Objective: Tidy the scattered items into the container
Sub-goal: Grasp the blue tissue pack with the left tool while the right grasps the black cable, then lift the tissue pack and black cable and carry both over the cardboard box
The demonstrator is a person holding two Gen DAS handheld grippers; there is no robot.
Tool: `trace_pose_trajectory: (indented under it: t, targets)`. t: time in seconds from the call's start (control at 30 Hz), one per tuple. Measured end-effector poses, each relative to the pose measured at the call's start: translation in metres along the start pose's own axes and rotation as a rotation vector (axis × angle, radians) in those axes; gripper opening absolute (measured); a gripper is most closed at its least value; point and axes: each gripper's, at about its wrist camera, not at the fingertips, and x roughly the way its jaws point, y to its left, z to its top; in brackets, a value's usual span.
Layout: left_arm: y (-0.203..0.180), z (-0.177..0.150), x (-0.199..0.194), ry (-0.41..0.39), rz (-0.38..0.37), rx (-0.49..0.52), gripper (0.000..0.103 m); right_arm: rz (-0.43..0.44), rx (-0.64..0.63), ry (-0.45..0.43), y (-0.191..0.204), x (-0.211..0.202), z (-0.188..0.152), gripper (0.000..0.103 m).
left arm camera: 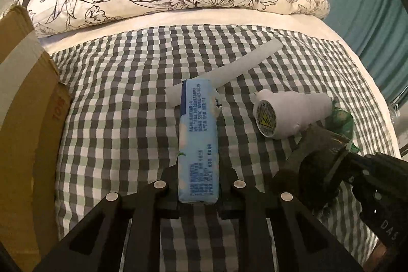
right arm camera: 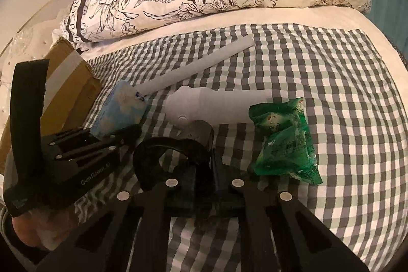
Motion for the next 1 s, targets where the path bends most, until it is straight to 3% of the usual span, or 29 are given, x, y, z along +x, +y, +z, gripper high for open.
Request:
trace_pose_trajectory:
  t: [0.4,1.0]
  targets:
    - [-0.002,-0.005,-0.064,-0.074,-0.001,0.009,0.018,-0.018,0.013,-0.05,0.009,-0.047,-0.01,0.01]
    - [0.0,-0.027,-0.202,-0.245,-0.008,0.009,0.018,-0.05,-0.017,-0.226,0.052,-0.174,-0.023,0.01]
